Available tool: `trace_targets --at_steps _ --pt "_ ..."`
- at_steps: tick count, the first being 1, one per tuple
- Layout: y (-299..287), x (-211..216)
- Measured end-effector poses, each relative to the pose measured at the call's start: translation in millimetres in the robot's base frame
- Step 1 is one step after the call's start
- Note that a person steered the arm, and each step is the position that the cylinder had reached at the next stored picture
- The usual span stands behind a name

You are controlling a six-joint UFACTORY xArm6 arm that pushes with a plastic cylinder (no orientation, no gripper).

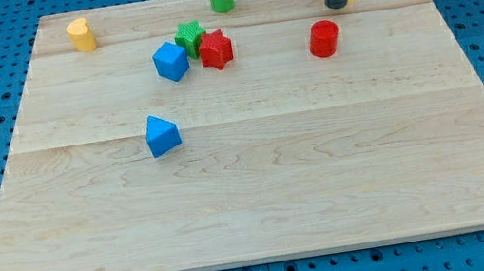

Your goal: Move the green circle to the top right of the green star

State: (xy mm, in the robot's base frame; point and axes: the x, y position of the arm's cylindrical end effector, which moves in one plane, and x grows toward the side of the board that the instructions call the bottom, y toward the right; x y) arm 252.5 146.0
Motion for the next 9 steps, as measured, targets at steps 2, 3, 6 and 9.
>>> trace_targets --at_steps 2,3,6,9 --pt "-72.6 -60.3" --pt "-92.4 -58.8" --pt "-175.0 -34.9" --pt "-197.5 -60.2"
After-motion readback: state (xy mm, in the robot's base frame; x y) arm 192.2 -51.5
